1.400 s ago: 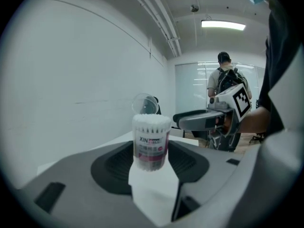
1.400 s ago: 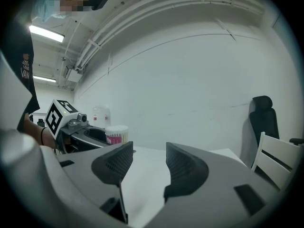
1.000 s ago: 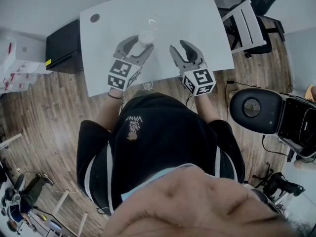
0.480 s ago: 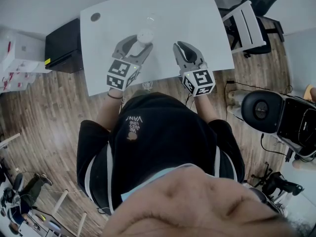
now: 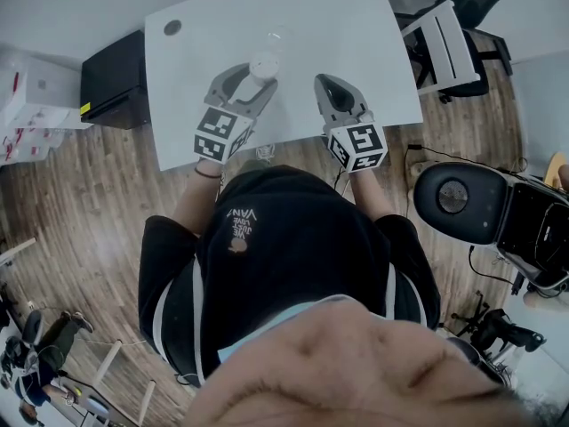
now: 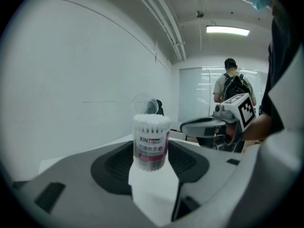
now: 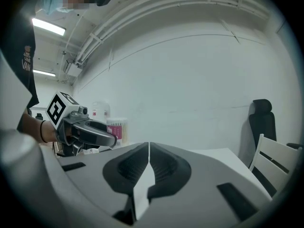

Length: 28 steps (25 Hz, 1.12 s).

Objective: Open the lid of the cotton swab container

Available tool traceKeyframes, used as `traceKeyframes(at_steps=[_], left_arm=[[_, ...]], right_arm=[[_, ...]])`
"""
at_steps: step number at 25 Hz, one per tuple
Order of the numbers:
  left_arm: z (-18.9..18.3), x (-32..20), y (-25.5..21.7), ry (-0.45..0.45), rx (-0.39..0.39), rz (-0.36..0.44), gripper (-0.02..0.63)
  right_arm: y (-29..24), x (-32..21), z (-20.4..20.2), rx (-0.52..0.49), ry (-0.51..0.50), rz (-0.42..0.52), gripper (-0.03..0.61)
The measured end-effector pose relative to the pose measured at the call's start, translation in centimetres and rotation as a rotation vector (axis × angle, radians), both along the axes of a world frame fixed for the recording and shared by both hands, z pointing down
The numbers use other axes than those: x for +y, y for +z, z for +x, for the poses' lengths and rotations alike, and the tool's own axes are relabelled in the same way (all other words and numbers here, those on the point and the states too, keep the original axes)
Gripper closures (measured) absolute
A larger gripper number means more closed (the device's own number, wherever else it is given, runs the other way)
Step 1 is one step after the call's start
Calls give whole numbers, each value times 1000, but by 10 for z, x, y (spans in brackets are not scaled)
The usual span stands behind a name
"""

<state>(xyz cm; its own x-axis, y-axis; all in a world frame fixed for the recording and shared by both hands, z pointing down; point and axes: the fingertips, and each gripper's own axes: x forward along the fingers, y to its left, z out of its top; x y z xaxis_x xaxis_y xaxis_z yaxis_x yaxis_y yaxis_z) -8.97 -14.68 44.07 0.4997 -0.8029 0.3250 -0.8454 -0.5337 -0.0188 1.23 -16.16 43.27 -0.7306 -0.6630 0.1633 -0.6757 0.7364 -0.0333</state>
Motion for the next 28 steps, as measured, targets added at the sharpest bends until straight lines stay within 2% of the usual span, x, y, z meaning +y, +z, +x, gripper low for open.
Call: traceKeyframes(at_steps=[28], left_arm=[[1, -8, 6, 12, 0, -13, 377]], right_arm=[[3, -14, -4, 24, 3, 0, 566]])
